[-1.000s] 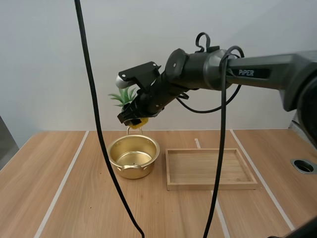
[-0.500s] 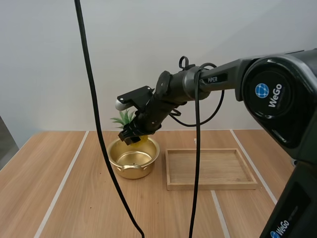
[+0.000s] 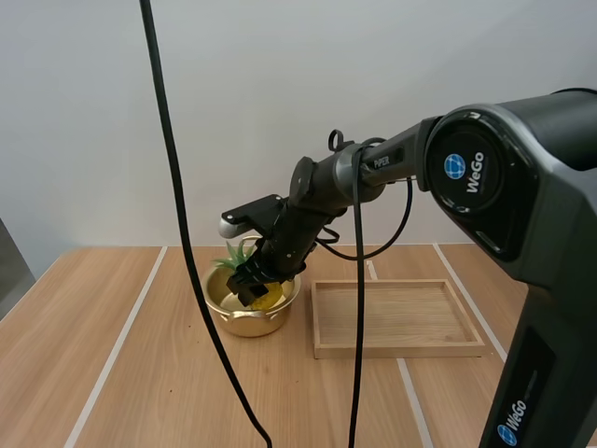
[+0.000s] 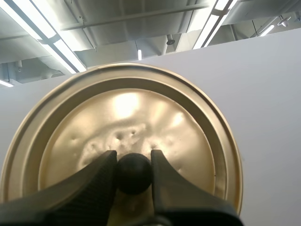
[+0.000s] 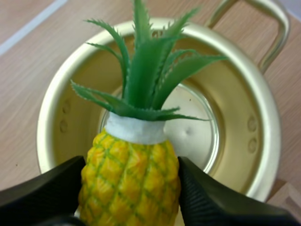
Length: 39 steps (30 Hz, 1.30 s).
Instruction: Open the pot, put the pineapple inside, and close it
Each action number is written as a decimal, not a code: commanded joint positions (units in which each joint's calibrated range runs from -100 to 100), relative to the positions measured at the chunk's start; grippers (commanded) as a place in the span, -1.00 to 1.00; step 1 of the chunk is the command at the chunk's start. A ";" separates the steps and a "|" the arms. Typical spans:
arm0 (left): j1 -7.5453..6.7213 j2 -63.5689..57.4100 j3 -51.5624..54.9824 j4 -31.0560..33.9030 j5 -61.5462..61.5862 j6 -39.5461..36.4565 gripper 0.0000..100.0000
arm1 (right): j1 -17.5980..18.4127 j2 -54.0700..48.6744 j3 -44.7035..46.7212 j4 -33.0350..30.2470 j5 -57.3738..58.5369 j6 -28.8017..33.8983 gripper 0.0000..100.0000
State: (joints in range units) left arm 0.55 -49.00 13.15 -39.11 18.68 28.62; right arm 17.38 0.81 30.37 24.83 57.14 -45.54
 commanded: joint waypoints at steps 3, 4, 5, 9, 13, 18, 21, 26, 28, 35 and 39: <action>-0.17 -0.18 -0.38 -0.56 -1.90 -0.18 -1.00 | 0.03 -0.11 4.63 -0.34 -6.92 -0.71 -1.00; -0.17 -0.18 -0.38 -0.56 -1.90 -0.18 -1.00 | 0.03 -0.11 5.16 -0.34 -8.02 -0.71 -1.00; -0.17 -0.18 -0.38 -0.56 -1.90 -0.18 -1.00 | 0.03 -0.11 5.47 -0.57 -9.13 -0.71 -1.00; -0.17 -0.18 -0.38 -0.56 -1.90 -0.18 -1.00 | 0.03 0.78 5.47 -1.57 -10.97 -0.71 -1.00; -0.17 -0.18 -0.38 -0.56 -1.90 -0.18 -1.00 | 0.03 2.24 5.47 -1.58 -12.03 -0.71 -1.00; -0.17 -0.18 -0.38 -0.56 -1.90 -0.18 -1.00 | 0.03 4.60 5.47 -1.68 -12.20 -1.35 -1.00; -0.17 -0.18 -0.38 -0.56 -1.90 -0.18 -1.00 | 0.03 5.74 5.47 -1.68 -12.20 -1.72 -1.00; -0.17 -0.18 -0.38 -0.56 -1.90 -0.18 -1.00 | 0.03 7.09 5.47 -1.68 -12.20 -1.80 -1.00; -0.17 -0.18 -0.38 -0.56 -1.90 -0.18 -1.00 | 0.03 7.33 5.47 -1.68 -12.20 -1.80 -1.00; -0.17 -0.18 -0.38 -0.56 -1.90 -0.18 -1.00 | 0.03 8.17 5.47 -1.68 -12.38 -1.80 -1.00; -0.17 -0.18 -0.38 -0.56 -1.90 -0.18 -1.00 | 0.03 8.14 5.47 -1.68 -11.97 -1.80 -1.00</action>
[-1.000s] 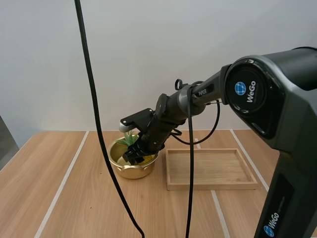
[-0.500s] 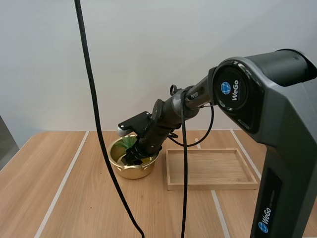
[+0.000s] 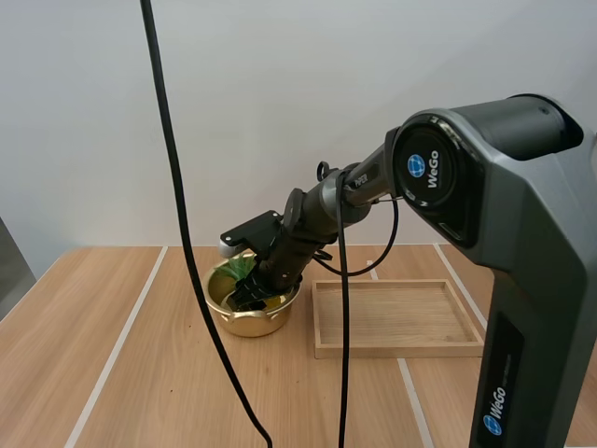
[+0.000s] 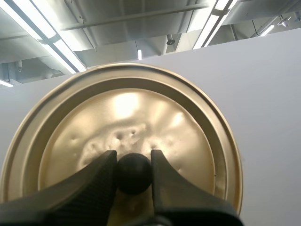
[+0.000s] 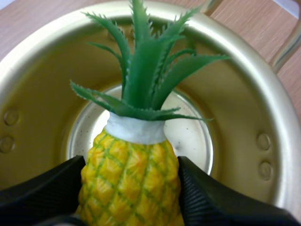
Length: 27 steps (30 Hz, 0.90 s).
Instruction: Open the pot, put the pineapple inside, and close it
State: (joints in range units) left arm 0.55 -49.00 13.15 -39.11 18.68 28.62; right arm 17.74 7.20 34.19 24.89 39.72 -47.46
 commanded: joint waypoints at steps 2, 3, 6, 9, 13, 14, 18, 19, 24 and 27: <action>-0.17 -0.18 -0.38 -0.56 -1.90 -0.18 -1.00 | -0.33 1.80 1.65 -1.73 5.64 0.13 -1.00; -0.17 -0.18 -0.38 -0.56 -1.90 -0.18 -1.00 | -0.33 1.80 1.65 -1.73 5.64 0.13 -1.00; -0.17 -0.18 -0.38 -0.56 -1.90 -0.18 -1.00 | -0.33 1.80 1.65 -1.73 5.64 0.13 -1.00; -0.17 -0.18 -0.38 -0.56 -1.90 -0.18 -1.00 | -0.33 1.80 1.65 -1.73 5.65 0.24 -1.00; -0.17 -0.18 -0.38 -0.56 -1.90 -0.18 -1.00 | -0.33 1.93 1.65 -1.73 5.65 0.37 -1.00; -0.17 -0.18 -0.38 -0.56 -1.90 -0.18 -1.00 | -0.33 1.91 1.65 -1.73 5.81 0.37 -1.00; -0.17 -0.18 -0.38 -0.56 -1.90 -0.18 -1.00 | -0.33 3.45 1.65 -1.73 6.61 0.37 -1.00; -0.17 -0.18 -0.38 -0.56 -1.90 -0.18 -1.00 | -0.33 3.88 1.65 -1.73 7.06 0.37 -1.00; -0.17 -0.18 -0.38 -0.56 -1.90 -0.18 -1.00 | -0.33 5.26 1.52 -2.27 7.06 0.37 -1.00; -0.17 -0.18 -0.38 -0.56 -1.90 -0.18 -1.00 | -0.33 5.99 1.52 -2.61 6.90 0.37 -1.00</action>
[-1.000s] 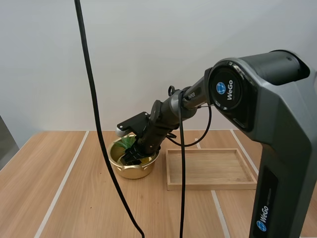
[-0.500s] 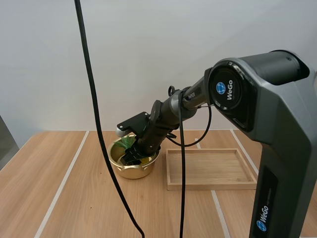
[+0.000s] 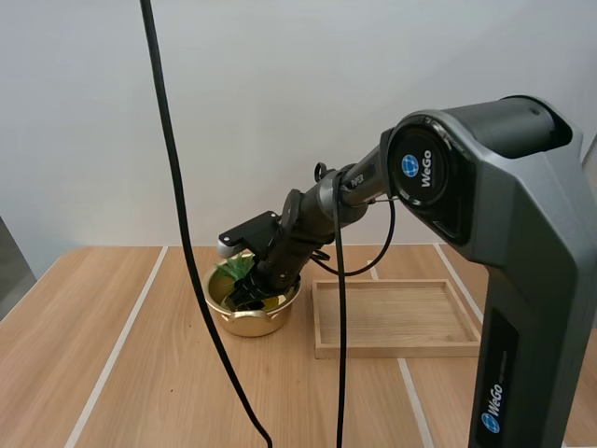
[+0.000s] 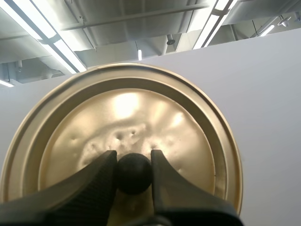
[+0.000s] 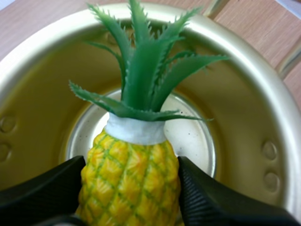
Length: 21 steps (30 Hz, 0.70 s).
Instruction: Open the pot, put the pineapple inside, and close it
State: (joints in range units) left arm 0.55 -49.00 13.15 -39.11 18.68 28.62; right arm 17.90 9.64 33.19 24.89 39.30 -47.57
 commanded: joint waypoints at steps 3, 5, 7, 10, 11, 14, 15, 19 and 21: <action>-0.17 -0.18 -0.38 -0.56 -1.90 -0.18 -1.00 | -0.50 3.59 2.52 -2.54 7.16 0.47 -1.00; -0.17 -0.18 -0.38 -0.56 -1.90 -0.18 -1.00 | -0.50 3.46 2.52 -2.54 6.96 0.47 -1.00; -0.17 -0.18 -0.38 -0.56 -1.90 -0.18 -1.00 | -0.50 3.31 2.52 -2.54 5.72 0.47 -1.00; -0.17 -0.18 -0.38 -0.56 -1.90 -0.18 -1.00 | -0.50 3.07 2.52 -2.54 5.00 0.47 -0.13; -0.17 -0.18 -0.38 -0.56 -1.90 -0.18 -1.00 | -0.50 2.97 2.52 -2.54 4.87 0.47 0.22; -0.17 -0.18 -0.38 -0.56 -1.90 -0.18 -1.00 | -0.50 2.97 2.52 -2.54 4.59 0.56 1.00; -0.17 -0.18 -0.38 -0.56 -1.90 -0.18 -1.00 | -0.50 2.85 2.52 -2.54 4.59 0.56 1.00; -0.17 -0.18 -0.38 -0.56 -1.90 -0.18 -1.00 | -0.50 1.65 2.30 -2.54 4.93 0.56 1.00; -0.17 -0.18 -0.38 -0.56 -1.90 -0.18 -1.00 | -0.50 0.55 1.27 -2.54 6.75 0.56 1.00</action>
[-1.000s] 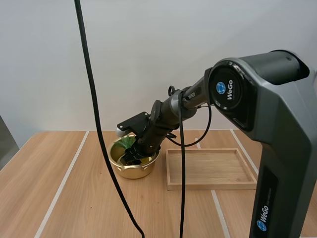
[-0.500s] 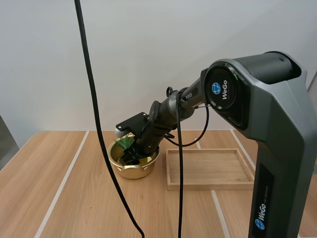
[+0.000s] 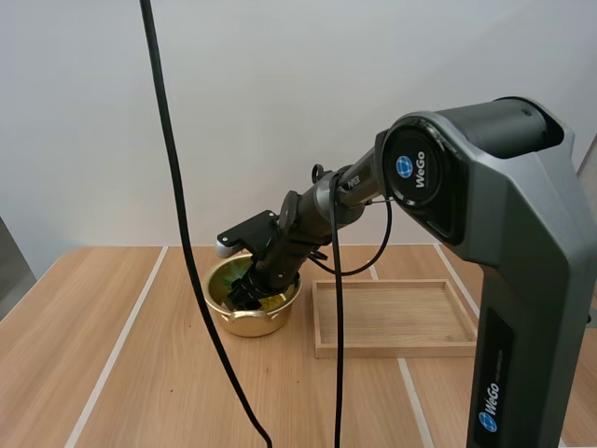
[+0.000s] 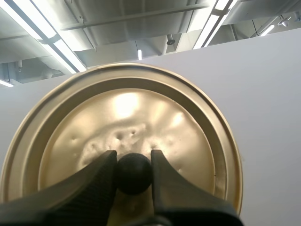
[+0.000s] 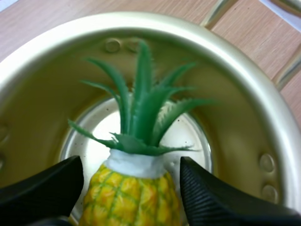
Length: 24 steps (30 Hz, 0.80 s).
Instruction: Open the pot, put the pineapple inside, and close it
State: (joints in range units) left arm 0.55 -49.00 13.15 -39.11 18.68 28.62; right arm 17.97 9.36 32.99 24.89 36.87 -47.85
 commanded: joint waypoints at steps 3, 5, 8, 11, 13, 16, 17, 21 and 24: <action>-0.17 -0.18 -0.38 -0.56 -1.90 -0.18 -1.00 | -0.56 -1.75 -1.17 -1.28 13.40 0.84 1.00; -0.17 -0.18 -0.38 -0.56 -1.90 -0.18 -1.00 | -0.56 -4.34 -3.55 0.31 16.09 0.84 1.00; -0.17 -0.18 -0.38 -0.56 -1.90 -0.18 -1.00 | -0.56 -8.61 -7.71 2.02 18.56 0.84 1.00; -0.17 -0.18 -0.38 -0.56 -1.90 -0.18 -1.00 | -0.56 -13.09 -10.98 2.59 19.14 0.93 1.00; -0.17 -0.18 -0.38 -0.56 -1.90 -0.18 -1.00 | -0.56 -16.16 -12.69 2.36 19.32 1.80 1.00; -0.17 -0.18 -0.38 -0.56 -1.90 -0.18 -1.00 | -0.56 -20.37 -14.62 1.56 19.32 3.57 1.00; -0.17 -0.18 -0.38 -0.56 -1.90 -0.18 -1.00 | -0.56 -21.81 -14.93 0.94 19.09 4.35 1.00; -0.17 -0.18 -0.38 -0.56 -1.90 -0.18 -1.00 | -0.56 -27.29 -15.54 -4.43 17.78 8.26 1.00; -0.17 -0.18 -0.38 -0.56 -1.90 -0.18 -1.00 | -1.43 -31.53 -15.54 -9.16 17.37 12.07 1.00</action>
State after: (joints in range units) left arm 0.55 -49.00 13.15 -39.11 18.68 28.62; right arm 17.29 -18.96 17.89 19.52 55.18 -38.83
